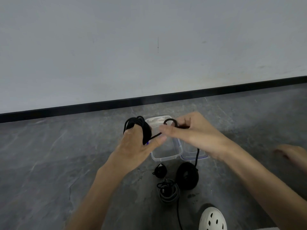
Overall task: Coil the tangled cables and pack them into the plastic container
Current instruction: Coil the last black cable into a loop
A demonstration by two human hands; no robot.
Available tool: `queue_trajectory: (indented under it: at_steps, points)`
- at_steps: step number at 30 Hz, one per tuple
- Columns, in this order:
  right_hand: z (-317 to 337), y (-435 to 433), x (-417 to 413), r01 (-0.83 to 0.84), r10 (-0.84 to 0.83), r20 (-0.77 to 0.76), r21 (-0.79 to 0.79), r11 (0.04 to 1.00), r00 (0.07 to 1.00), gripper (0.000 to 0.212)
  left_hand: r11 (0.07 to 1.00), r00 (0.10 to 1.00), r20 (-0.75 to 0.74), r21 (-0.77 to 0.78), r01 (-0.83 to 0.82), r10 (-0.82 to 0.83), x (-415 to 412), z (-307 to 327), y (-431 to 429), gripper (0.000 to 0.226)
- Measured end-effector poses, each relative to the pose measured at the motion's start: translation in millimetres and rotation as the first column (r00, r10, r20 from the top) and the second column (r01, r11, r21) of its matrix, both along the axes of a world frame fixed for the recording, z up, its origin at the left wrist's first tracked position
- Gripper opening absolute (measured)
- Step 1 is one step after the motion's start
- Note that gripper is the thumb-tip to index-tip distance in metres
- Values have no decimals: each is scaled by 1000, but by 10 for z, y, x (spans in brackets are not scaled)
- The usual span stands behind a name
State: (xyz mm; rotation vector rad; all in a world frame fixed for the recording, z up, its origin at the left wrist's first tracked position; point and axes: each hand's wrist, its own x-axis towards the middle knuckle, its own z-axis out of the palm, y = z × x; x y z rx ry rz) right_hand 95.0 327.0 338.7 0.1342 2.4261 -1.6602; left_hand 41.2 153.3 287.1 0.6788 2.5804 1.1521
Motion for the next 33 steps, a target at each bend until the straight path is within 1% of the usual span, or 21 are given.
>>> queue_trajectory:
  at_steps: [2,4,6,8,9,11,14,16,18,19,21,24,26,28,29,31,32,33]
  points:
    - [-36,-30,-3,-22,30,-58,125,992,998,41,997,1000,-7,-73,-1,1,-10,-33,6,58]
    - [-77,-79,-1,-3,48,-147,292,957,988,38,984,997,-38,-163,-66,60,-41,-55,37,48]
    - [-109,-112,9,23,94,-224,467,884,970,46,966,992,-46,-226,-128,121,-63,-78,70,42]
    - [-90,-138,22,52,135,-274,581,812,952,49,954,987,-49,-253,-158,151,-76,-108,69,34]
    - [-82,-136,28,68,134,-292,589,805,947,48,950,986,-46,-266,-165,158,-78,-123,49,30]
    - [-56,-93,29,116,78,-328,533,838,942,48,942,984,-37,-286,-177,173,-96,-143,-23,22]
    - [19,-25,33,177,-9,-368,424,888,930,45,950,977,-51,-231,-212,206,-159,-180,-109,16]
    - [44,-8,51,157,-46,-319,331,930,947,42,949,973,-44,-217,-230,226,-173,-204,-119,19]
    - [46,-18,68,137,-66,-254,272,952,965,31,945,970,-38,-218,-243,240,-174,-236,-119,21]
    - [36,-7,69,140,-70,-251,272,952,966,25,945,970,-44,-216,-245,241,-170,-237,-115,20]
    - [4,50,55,151,-63,-264,327,933,962,18,952,972,-60,-197,-234,227,-149,-235,-104,15]
    - [-89,135,38,124,-12,-241,457,881,971,21,967,977,-94,-154,-205,192,-124,-201,-76,9]
    - [-169,148,26,106,28,-235,538,836,972,22,972,978,-121,-141,-186,169,-98,-160,-55,15]
    - [-233,147,18,106,35,-238,554,826,971,20,978,981,-87,-102,-184,175,-84,-137,-55,22]
    - [-249,137,19,111,33,-245,553,826,969,23,980,981,-62,-67,-188,183,-83,-122,-55,20]
    - [-261,105,12,95,58,-247,564,820,967,43,982,982,-6,-20,-190,190,-90,-106,-57,10]
    - [-274,88,4,76,82,-242,578,812,967,52,983,982,14,-6,-186,186,-93,-105,-52,13]
    - [-287,67,-5,70,92,-243,584,808,966,54,984,984,28,9,-178,178,-89,-98,-41,18]
